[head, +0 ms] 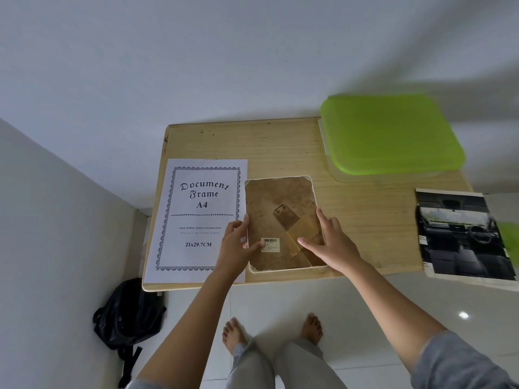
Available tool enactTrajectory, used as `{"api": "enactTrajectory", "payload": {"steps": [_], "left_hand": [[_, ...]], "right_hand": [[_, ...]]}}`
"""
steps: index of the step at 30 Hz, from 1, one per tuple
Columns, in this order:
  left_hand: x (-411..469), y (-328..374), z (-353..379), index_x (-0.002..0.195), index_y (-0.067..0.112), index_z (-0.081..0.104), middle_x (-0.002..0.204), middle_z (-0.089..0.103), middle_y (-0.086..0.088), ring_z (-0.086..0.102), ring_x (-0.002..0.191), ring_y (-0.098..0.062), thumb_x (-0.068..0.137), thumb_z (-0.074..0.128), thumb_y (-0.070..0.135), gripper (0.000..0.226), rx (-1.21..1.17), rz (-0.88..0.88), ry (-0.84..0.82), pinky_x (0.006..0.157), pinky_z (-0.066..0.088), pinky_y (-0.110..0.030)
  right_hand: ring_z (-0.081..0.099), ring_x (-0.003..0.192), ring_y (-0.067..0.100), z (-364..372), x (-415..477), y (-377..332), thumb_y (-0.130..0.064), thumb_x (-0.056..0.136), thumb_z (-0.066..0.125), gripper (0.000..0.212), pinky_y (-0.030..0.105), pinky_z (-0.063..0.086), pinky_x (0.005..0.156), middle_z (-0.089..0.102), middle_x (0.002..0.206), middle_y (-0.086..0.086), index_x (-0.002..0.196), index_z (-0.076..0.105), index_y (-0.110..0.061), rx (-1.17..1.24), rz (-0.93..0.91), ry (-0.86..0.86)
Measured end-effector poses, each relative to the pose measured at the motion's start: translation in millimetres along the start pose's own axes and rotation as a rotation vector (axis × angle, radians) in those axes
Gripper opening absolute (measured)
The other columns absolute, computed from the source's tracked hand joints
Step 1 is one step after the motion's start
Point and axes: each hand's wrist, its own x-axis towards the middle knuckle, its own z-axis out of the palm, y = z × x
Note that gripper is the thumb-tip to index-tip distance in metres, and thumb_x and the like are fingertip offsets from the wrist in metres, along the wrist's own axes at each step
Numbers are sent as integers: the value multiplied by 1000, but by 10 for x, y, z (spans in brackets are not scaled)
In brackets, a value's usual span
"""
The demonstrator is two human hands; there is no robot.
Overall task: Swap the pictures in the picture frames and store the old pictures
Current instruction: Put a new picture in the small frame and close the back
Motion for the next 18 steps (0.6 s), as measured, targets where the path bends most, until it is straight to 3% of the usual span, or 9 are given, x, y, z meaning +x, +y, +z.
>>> {"api": "enactTrajectory", "payload": {"steps": [4, 13, 18], "left_hand": [[-13, -20, -71, 147, 18, 14, 125, 26, 6, 36, 111, -4, 68, 81, 24, 104, 60, 18, -129, 95, 28, -10], [-29, -84, -10, 146, 17, 19, 126, 29, 2, 40, 111, -7, 66, 82, 18, 102, 8, 43, -63, 96, 27, -6], [-52, -81, 1, 146, 16, 19, 125, 28, 5, 39, 112, -6, 67, 82, 19, 101, 5, 46, -56, 97, 27, -6]], "right_hand": [[51, 80, 10, -14, -27, -12, -73, 67, 58, 110, 28, 44, 61, 32, 115, -5, 145, -9, -34, -2, -5, -20], [53, 84, 15, 30, 22, -29, -66, 66, 65, 108, 31, 46, 63, 31, 130, -1, 145, -1, -33, 29, 19, 14], [54, 85, 14, 40, -3, -54, -64, 69, 65, 106, 33, 48, 65, 32, 127, -2, 146, -1, -34, 68, 43, 29]]}}
